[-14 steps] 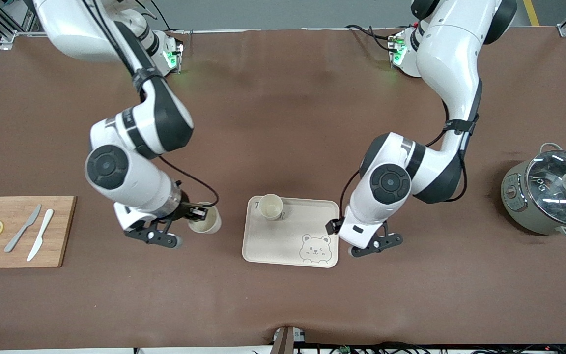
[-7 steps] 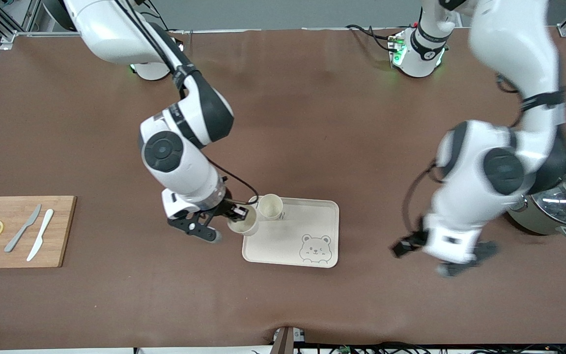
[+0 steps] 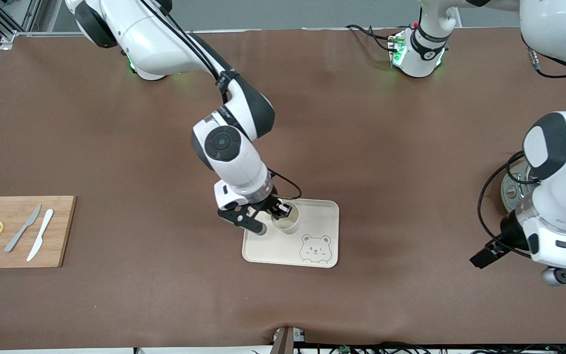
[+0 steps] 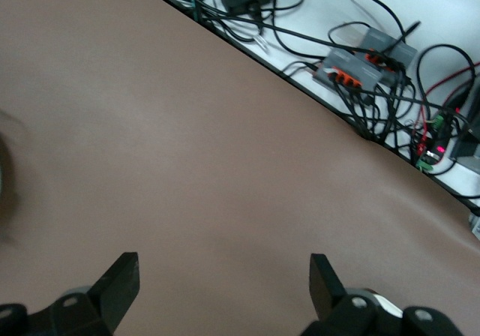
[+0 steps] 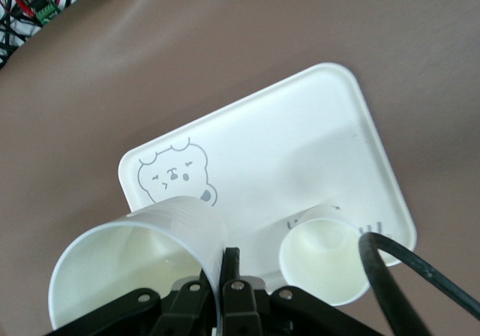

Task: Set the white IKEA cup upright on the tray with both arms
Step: 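Withdraw the left gripper while the right gripper carries its cup to the tray, then lower the second cup onto the tray beside the first with the right gripper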

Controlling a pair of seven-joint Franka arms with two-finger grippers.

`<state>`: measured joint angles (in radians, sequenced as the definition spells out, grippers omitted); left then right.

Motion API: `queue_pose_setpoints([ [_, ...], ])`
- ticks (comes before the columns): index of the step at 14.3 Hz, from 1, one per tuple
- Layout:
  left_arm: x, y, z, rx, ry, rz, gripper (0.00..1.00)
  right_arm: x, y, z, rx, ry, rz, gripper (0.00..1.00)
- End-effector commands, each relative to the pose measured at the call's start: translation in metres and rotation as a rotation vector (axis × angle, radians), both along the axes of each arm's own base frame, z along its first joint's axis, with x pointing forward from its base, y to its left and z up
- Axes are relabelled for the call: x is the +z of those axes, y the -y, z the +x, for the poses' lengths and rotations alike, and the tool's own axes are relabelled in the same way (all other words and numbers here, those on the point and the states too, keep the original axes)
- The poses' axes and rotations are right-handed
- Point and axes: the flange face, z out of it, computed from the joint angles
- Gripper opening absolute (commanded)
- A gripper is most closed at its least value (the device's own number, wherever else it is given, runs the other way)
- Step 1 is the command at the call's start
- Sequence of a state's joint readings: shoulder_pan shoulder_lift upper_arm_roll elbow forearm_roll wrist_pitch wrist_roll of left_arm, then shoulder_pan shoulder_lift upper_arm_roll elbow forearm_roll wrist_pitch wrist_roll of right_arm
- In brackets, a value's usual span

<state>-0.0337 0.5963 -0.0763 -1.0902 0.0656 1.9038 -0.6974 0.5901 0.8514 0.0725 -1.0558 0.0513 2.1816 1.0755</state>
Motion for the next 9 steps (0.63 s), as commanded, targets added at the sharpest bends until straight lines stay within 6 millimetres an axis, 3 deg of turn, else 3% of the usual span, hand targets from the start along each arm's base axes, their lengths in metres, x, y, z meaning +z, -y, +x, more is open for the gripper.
queue_pose_setpoints([
  [1, 0.014, -0.024, -0.009, 0.03, -0.009, 0.011, 1.0, -0.01, -0.015, 0.001, -0.023, 0.024, 0.013, 0.0],
  [9, 0.01, -0.048, -0.017, -0.108, -0.092, 0.089, 1.0, -0.061, -0.038, -0.01, 0.005, 0.06, -0.013, 0.0],
])
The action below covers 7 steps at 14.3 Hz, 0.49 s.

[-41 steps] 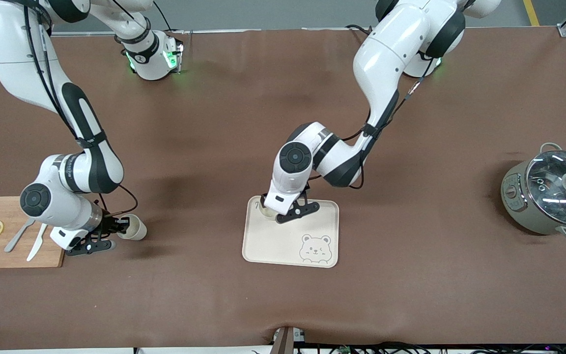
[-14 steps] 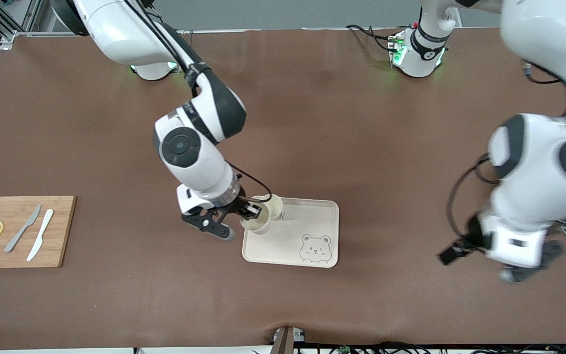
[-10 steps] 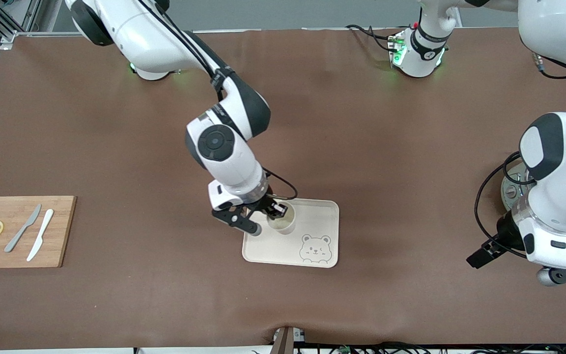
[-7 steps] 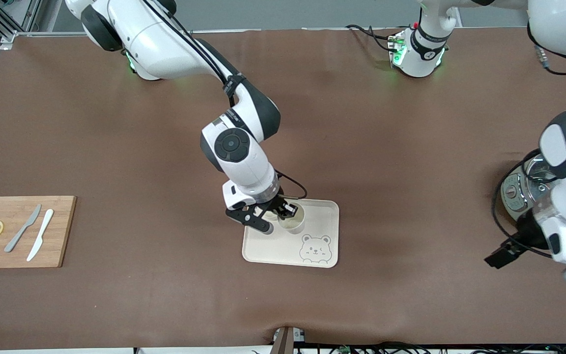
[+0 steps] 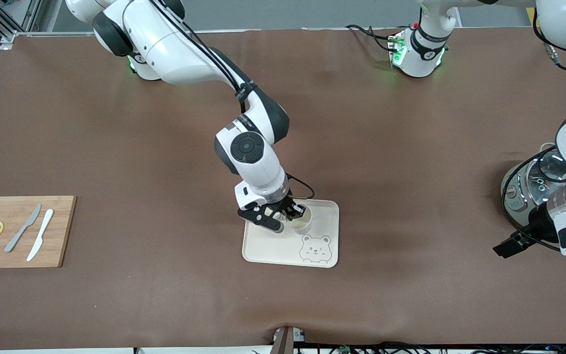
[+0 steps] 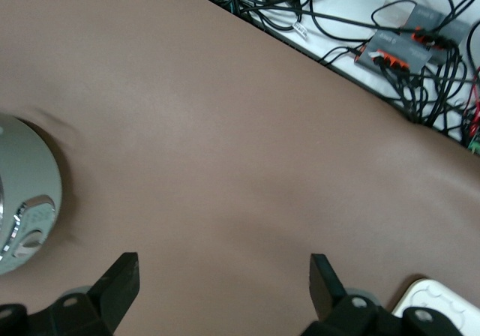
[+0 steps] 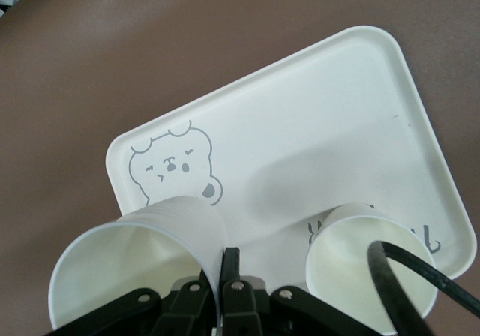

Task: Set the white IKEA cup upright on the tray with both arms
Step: 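Lower the second cup onto the tray beside the first with the right gripper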

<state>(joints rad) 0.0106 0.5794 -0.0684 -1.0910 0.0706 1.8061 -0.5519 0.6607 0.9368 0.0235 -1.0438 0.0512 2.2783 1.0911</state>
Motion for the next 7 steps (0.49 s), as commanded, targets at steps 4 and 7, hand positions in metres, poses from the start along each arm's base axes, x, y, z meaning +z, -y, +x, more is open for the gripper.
queue_pose_setpoints([
  [4, 0.011, -0.012, -0.008, -0.018, -0.005, 0.058, 1.0, -0.025, -0.019, -0.007, 0.002, 0.025, 0.002, 0.0],
  [7, 0.011, -0.012, -0.009, -0.026, -0.014, 0.063, 1.0, -0.035, -0.024, -0.01, 0.008, 0.027, 0.001, 0.0],
])
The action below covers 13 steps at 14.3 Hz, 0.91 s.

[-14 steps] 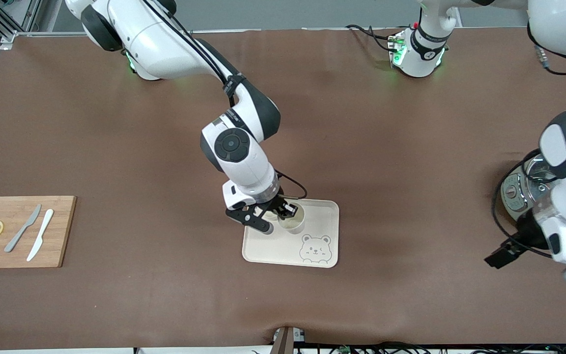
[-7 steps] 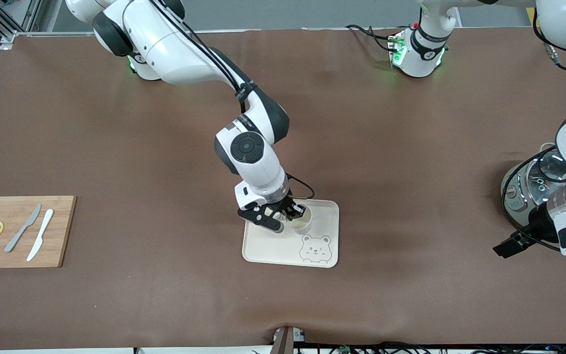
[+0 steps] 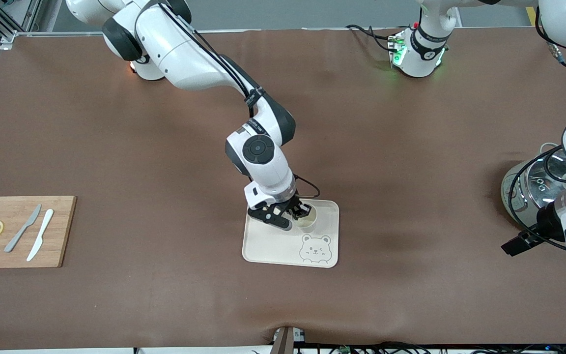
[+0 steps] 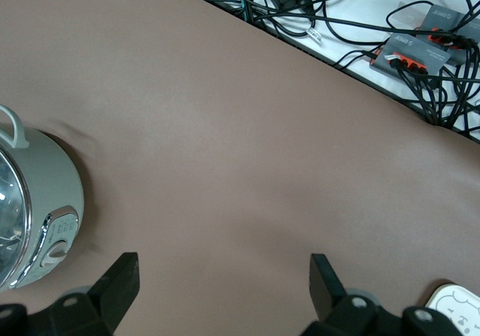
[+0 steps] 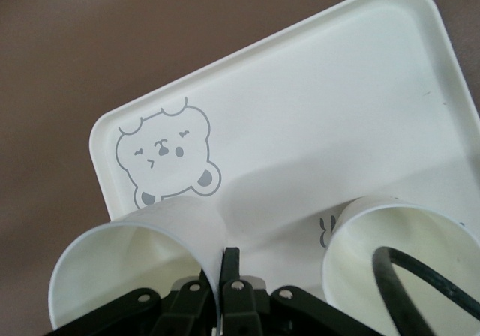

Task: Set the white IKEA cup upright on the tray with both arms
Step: 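Lower the second cup onto the tray beside the first with the right gripper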

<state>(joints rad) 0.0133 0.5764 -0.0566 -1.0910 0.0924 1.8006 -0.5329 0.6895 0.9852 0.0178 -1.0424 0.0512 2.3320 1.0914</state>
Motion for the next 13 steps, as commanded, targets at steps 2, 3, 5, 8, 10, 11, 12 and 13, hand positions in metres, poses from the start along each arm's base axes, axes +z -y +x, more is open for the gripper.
queue_pose_setpoints([
  [2, 0.013, -0.017, -0.01, -0.077, -0.016, 0.033, 1.0, -0.008, -0.009, -0.001, -0.016, 0.02, 0.004, 0.0],
  [3, 0.024, -0.032, -0.014, -0.115, -0.008, 0.03, 1.0, -0.011, -0.011, -0.002, -0.013, 0.021, 0.001, 0.0],
  [5, 0.026, -0.037, -0.017, -0.196, -0.028, 0.038, 1.0, -0.017, -0.01, -0.002, -0.013, 0.025, -0.008, 0.0],
  [8, 0.025, -0.035, -0.017, -0.199, -0.035, 0.039, 1.0, -0.024, -0.013, -0.006, -0.003, 0.031, -0.029, 0.0],
  [10, 0.021, -0.03, -0.017, -0.203, -0.042, 0.037, 1.0, -0.024, -0.014, -0.007, -0.001, 0.032, -0.029, 0.0],
  [11, 0.019, -0.026, -0.017, -0.204, -0.052, 0.035, 1.0, -0.026, -0.014, -0.007, -0.002, 0.031, -0.031, 0.0],
  [12, 0.019, -0.025, -0.018, -0.204, -0.054, 0.035, 1.0, -0.029, -0.014, -0.008, -0.001, 0.03, -0.032, 0.0],
  [13, 0.019, -0.025, -0.018, -0.204, -0.054, 0.035, 1.0, -0.03, -0.012, -0.006, -0.003, 0.033, -0.035, 0.0],
])
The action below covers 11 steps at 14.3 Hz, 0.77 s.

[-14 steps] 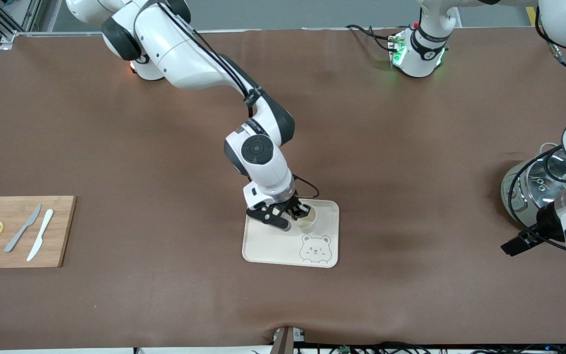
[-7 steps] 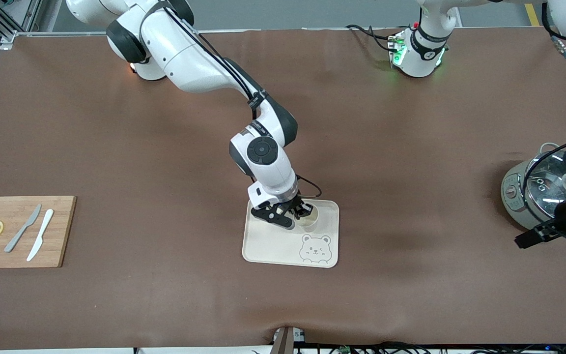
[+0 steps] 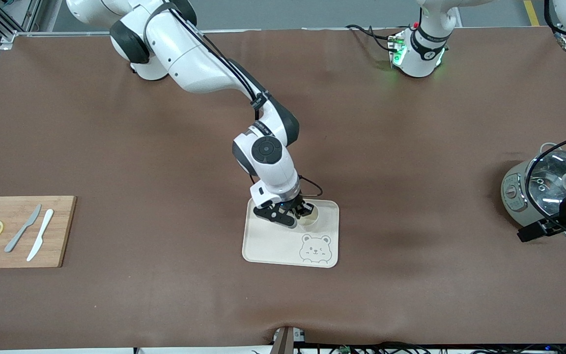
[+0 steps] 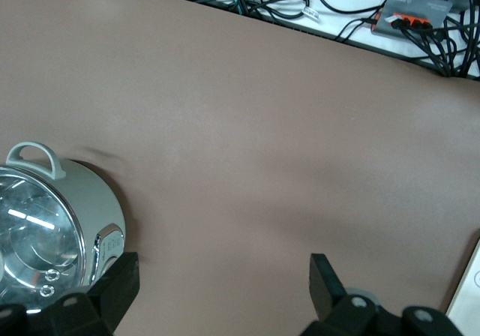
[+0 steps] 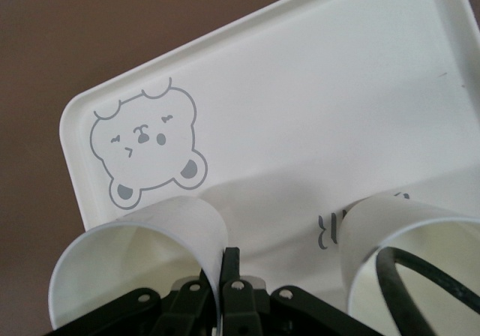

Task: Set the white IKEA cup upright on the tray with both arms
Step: 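Lower the second cup onto the tray beside the first with the right gripper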

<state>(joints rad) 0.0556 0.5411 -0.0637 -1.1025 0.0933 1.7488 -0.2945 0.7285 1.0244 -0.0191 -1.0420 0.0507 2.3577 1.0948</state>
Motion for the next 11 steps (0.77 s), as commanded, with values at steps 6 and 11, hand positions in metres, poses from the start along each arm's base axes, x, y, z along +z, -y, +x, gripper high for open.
queue_pose_setpoints([
  [6, 0.003, 0.001, -0.007, -0.026, -0.03, 0.012, 1.0, 0.001, -0.001, 0.006, -0.021, 0.027, 0.0, 0.0],
  [11, 0.011, -0.039, -0.013, -0.122, -0.039, -0.004, 1.0, 0.001, 0.003, 0.009, -0.028, 0.026, 0.001, 0.85],
])
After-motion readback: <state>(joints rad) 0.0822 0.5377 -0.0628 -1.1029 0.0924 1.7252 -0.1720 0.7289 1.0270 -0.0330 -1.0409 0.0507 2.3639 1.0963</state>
